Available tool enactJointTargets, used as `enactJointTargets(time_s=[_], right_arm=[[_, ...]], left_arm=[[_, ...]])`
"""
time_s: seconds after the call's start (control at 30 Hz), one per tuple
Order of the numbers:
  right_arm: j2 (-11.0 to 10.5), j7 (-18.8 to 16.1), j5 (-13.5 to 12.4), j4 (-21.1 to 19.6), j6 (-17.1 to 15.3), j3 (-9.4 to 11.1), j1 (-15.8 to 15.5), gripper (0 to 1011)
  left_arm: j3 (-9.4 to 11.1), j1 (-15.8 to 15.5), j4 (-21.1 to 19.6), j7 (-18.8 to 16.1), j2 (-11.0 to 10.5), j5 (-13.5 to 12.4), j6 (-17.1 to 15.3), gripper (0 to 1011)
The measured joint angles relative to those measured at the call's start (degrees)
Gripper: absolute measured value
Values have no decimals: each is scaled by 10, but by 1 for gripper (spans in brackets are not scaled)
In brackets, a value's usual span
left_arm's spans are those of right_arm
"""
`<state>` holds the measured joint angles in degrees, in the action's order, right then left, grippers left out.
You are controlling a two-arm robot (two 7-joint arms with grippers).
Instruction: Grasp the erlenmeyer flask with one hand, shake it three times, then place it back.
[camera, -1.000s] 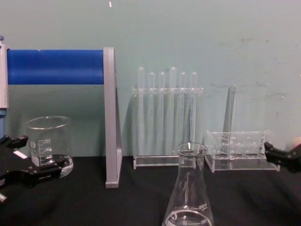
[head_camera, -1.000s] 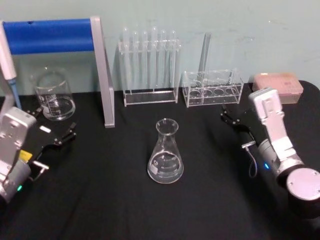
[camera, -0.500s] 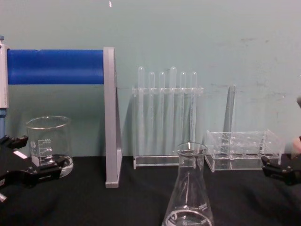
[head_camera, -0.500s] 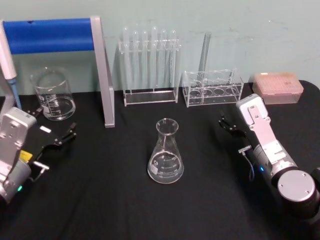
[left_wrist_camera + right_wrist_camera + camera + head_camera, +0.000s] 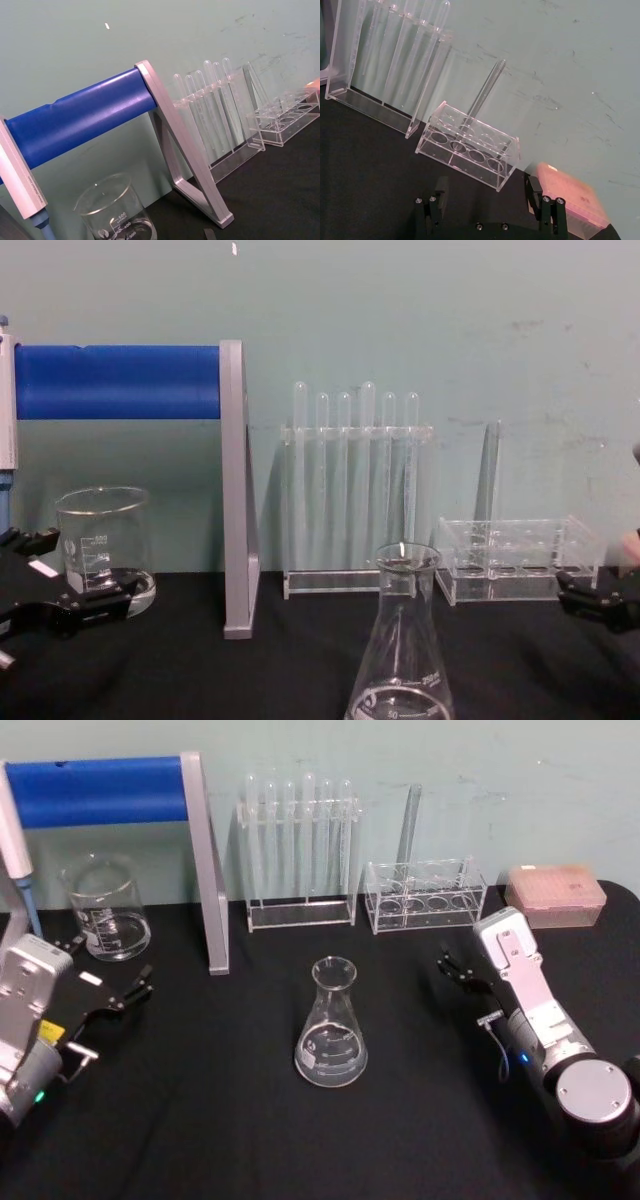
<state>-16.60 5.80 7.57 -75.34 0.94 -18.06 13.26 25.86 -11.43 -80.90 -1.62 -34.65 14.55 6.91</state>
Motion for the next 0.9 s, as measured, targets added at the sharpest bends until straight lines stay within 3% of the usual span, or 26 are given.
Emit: enactJointTargets(time_s=[0.9], right_arm=[[-1,-1,-2,-1,0,0,-1,1002]], left_arm=[[0,0,0,0,0,0,0,1001]])
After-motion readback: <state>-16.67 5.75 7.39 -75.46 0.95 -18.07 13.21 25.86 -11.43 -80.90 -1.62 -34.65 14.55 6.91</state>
